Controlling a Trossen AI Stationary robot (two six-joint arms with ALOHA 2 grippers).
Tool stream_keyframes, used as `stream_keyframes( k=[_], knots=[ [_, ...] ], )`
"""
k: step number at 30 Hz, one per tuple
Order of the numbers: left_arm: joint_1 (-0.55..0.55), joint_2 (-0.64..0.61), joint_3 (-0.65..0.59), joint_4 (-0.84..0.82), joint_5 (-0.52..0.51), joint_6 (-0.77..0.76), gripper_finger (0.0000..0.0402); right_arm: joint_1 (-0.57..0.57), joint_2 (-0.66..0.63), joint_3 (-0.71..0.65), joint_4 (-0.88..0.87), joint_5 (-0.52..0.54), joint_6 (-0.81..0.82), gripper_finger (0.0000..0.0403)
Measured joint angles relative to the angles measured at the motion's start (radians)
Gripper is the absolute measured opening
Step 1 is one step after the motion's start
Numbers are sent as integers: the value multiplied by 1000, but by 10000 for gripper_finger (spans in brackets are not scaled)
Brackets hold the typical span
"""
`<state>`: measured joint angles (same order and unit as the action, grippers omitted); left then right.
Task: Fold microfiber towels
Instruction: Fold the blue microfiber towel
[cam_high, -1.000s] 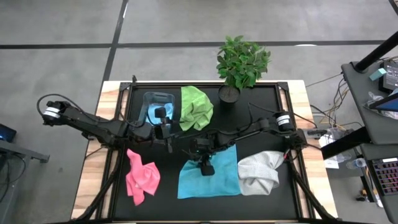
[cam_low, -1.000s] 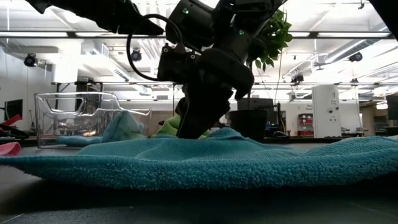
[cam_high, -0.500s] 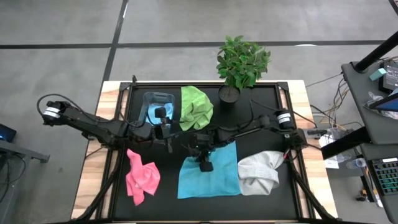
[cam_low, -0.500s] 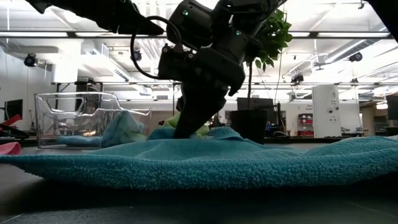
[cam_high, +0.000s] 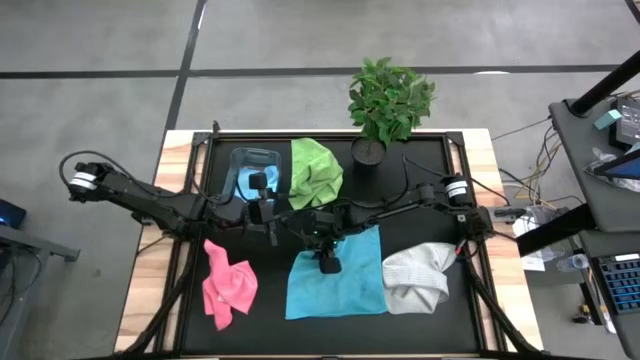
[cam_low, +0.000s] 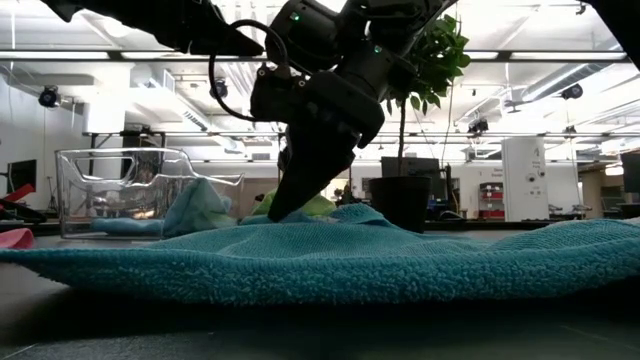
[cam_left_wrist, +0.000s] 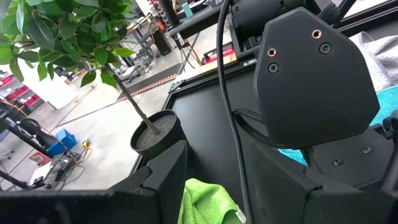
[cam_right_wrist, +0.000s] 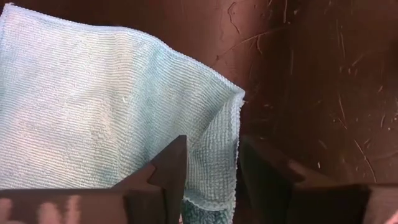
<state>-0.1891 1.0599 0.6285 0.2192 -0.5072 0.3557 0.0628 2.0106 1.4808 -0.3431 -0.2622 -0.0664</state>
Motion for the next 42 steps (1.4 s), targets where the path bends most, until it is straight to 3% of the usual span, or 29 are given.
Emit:
stream_keyframes(
  k=[9,11,16,25,33,42],
  knots=[
    [0,0,0,0,0,0,164,0,0,0,-19,0,-9,23],
    [0,0,0,0,0,0,164,0,0,3,-22,0,-10,14],
    [0,0,0,0,0,0,164,-4,0,26,-29,35,-32,13],
    [0,0,0,0,0,0,164,-5,-2,66,-13,332,-238,13],
    [0,0,0,0,0,0,164,-9,0,66,26,339,-268,22],
    [0,0,0,0,0,0,164,-19,0,66,64,341,-287,94]
  ],
)
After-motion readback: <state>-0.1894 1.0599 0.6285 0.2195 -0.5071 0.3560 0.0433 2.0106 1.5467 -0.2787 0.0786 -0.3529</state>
